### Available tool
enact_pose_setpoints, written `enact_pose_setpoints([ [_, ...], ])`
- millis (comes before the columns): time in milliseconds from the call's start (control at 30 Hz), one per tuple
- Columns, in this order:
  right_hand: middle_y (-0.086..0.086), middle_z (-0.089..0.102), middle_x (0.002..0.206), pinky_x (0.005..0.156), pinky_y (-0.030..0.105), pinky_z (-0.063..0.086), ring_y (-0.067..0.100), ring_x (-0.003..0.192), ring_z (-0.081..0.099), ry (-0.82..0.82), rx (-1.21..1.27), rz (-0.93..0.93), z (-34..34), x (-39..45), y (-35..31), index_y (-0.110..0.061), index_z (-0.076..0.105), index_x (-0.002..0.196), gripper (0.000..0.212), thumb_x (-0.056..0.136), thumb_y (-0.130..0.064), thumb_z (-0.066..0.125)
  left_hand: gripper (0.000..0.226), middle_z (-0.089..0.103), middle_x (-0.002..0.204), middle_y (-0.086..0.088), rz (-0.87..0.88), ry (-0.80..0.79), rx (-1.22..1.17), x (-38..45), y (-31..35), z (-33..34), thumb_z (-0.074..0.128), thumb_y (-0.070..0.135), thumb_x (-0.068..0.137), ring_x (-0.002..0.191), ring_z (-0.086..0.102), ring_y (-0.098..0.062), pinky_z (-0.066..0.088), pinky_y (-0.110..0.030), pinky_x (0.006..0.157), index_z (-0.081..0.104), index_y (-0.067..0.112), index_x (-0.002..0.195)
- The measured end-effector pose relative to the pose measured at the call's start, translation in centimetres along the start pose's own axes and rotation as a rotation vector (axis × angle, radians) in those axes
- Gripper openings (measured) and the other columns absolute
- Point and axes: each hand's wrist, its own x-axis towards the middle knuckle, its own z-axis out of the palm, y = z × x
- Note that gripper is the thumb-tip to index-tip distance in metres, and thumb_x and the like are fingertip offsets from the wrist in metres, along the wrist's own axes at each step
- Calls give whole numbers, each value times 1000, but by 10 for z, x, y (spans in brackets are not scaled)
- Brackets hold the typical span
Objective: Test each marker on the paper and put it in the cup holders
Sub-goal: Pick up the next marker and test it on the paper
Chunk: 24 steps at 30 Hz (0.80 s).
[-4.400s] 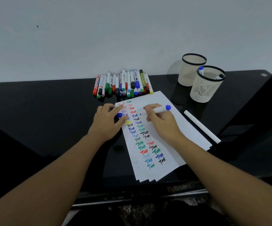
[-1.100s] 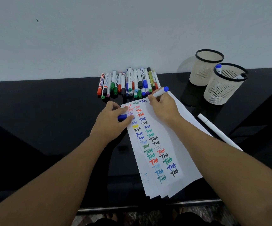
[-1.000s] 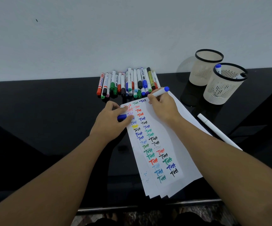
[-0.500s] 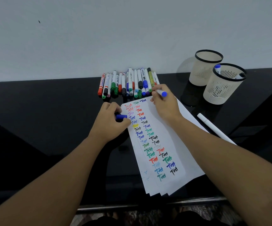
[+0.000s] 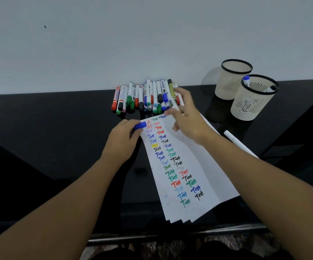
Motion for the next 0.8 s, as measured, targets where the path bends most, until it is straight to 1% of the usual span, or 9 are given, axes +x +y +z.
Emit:
enact_pose_setpoints([
  [33,-1,68,124,65,36,58,14,63,64,-77,-123,-25,-1,-5,-1,-39,31,144,52,104,-20,58,30,63,110,2,5,7,-4,-1,1,0,59,26,101,90,55,-8,40,-17,77,63,17,129],
  [67,0,71,118,64,33,55,12,69,65,-144,-282,-55,-1,-10,0,-34,33,143,49,104,-24,60,30,65,112,1,12,13,-8,-2,1,-1,59,25,101,92,57,-10,41,-20,80,63,16,129],
  [133,-3,71,116,77,37,55,13,87,66,-202,-553,-90,-1,-17,4,-29,48,132,32,103,-33,61,30,67,115,0,34,26,-5,-3,3,-1,59,24,101,96,59,-11,44,-22,83,64,14,129],
  [167,-4,71,114,82,41,56,14,92,65,-204,-602,-98,-2,-19,7,-30,54,127,26,103,-35,62,30,68,116,-1,48,32,-3,-4,3,-1,59,23,101,98,60,-12,45,-23,85,64,13,129],
  [233,-6,71,110,85,43,56,14,92,64,-199,-581,-101,-3,-22,9,-33,61,122,21,102,-37,62,30,68,116,-2,62,39,3,-5,3,-1,59,23,101,100,61,-14,48,-26,87,64,12,128],
  [400,-9,69,110,82,42,55,12,92,61,-196,-563,-135,-1,-24,16,-37,62,123,21,101,-37,63,30,68,114,-2,82,32,21,-6,4,-1,60,23,100,101,62,-16,53,-34,88,65,13,129],
  [600,-11,69,110,81,41,54,11,92,60,-239,-591,-157,3,-18,13,-39,61,123,22,101,-38,62,30,67,110,-1,125,12,62,-7,3,-1,60,21,100,96,59,-15,50,-29,83,65,15,129],
  [700,-13,68,105,78,36,46,11,87,60,-282,-645,-188,6,-18,8,-38,57,127,24,103,-43,58,30,68,107,-3,154,28,69,-7,4,0,62,18,99,94,60,-17,51,-31,81,65,13,128],
  [800,-8,68,103,74,31,34,11,81,60,-320,-756,-246,8,-18,0,-34,47,138,34,106,-48,49,31,71,109,-6,192,41,65,-9,3,1,64,16,98,95,63,-21,52,-33,81,66,10,128],
])
